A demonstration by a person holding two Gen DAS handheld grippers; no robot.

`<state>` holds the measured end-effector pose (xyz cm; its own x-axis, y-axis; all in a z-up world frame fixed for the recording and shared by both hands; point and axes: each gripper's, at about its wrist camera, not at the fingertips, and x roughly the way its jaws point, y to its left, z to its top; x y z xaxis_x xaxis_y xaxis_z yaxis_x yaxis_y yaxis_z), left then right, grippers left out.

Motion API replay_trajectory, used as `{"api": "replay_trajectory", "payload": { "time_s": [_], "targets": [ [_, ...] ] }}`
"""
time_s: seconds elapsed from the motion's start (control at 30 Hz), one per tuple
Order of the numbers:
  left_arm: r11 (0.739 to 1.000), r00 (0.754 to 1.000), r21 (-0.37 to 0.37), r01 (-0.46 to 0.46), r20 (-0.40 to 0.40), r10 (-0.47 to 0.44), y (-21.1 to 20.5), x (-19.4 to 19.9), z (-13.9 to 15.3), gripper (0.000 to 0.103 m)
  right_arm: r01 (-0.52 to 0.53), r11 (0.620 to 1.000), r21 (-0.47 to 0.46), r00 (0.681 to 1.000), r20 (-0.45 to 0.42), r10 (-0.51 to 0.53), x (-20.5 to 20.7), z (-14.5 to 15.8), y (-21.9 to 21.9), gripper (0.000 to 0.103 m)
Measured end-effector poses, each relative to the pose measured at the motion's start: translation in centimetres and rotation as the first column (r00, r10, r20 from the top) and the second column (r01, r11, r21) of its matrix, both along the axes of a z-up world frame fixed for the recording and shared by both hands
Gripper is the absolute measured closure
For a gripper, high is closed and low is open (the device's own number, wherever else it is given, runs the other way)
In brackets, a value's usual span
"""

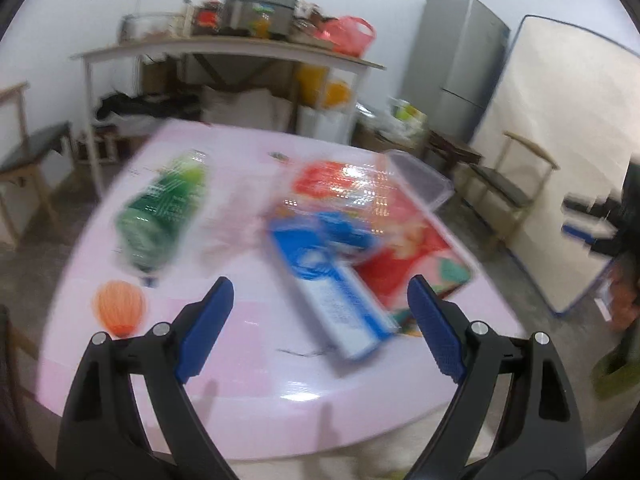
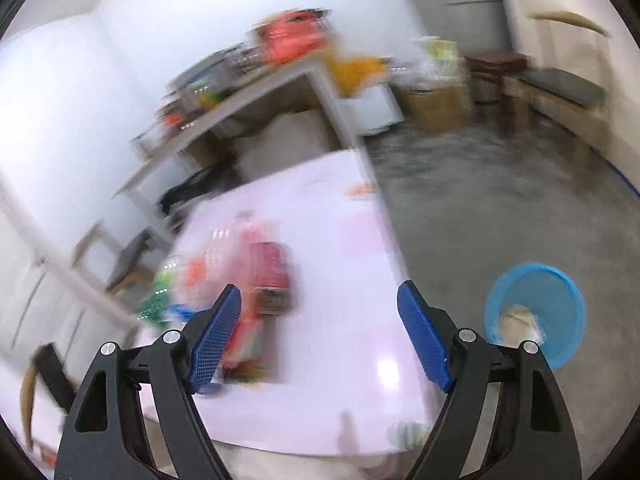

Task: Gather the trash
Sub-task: 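Move both grippers back over the table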

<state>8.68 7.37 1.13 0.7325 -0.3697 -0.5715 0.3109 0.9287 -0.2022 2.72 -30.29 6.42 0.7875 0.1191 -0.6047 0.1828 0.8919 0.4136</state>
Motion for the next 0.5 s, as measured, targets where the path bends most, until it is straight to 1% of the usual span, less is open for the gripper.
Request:
{"api": "replay_trajectory", "payload": {
  "time_s": [0.07,0.17,0.3,0.37,0.43,0.47,0.5],
  "targets": [
    [0.999,0.999,0.036,-0.03,0.022,0.029,0.7,0.4,-0.7,0.018,-0.086,0.996,0.001,0.996,0.008,0.086,2.3,1.1,3.3,0.025],
    [0.993,0.996,0.098,-0.072,0.053,0.067,1.8,1.3,-1.3,0.018,-0.173,0.985,0.008,0.985,0.002,0.173,4.9,1.6,6.8,0.025],
    [0.969,0.991,0.222,-0.108,0.102,0.087,1.3,3.4,-2.5,0.019,-0.246,0.969,0.013,0.969,-0.025,0.246,7.2,1.5,10.0,0.025],
    [0.945,0.988,0.309,-0.105,0.137,0.065,0.3,4.9,-3.3,0.019,-0.277,0.961,0.011,0.96,-0.045,0.277,8.2,1.4,11.3,0.025],
    [0.911,0.985,0.402,-0.096,0.168,0.03,-0.7,6.1,-4.2,0.019,-0.296,0.955,0.011,0.953,-0.067,0.296,9.0,1.2,12.1,0.025],
    [0.896,0.985,0.435,-0.092,0.174,0.017,-1.1,6.5,-4.6,0.022,-0.305,0.952,0.012,0.949,-0.076,0.305,9.4,1.1,12.3,0.025],
    [0.875,0.983,0.475,-0.092,0.181,0.005,-1.6,7.2,-5.1,0.025,-0.311,0.95,0.012,0.947,-0.085,0.311,9.7,1.1,12.6,0.025]
  ]
}}
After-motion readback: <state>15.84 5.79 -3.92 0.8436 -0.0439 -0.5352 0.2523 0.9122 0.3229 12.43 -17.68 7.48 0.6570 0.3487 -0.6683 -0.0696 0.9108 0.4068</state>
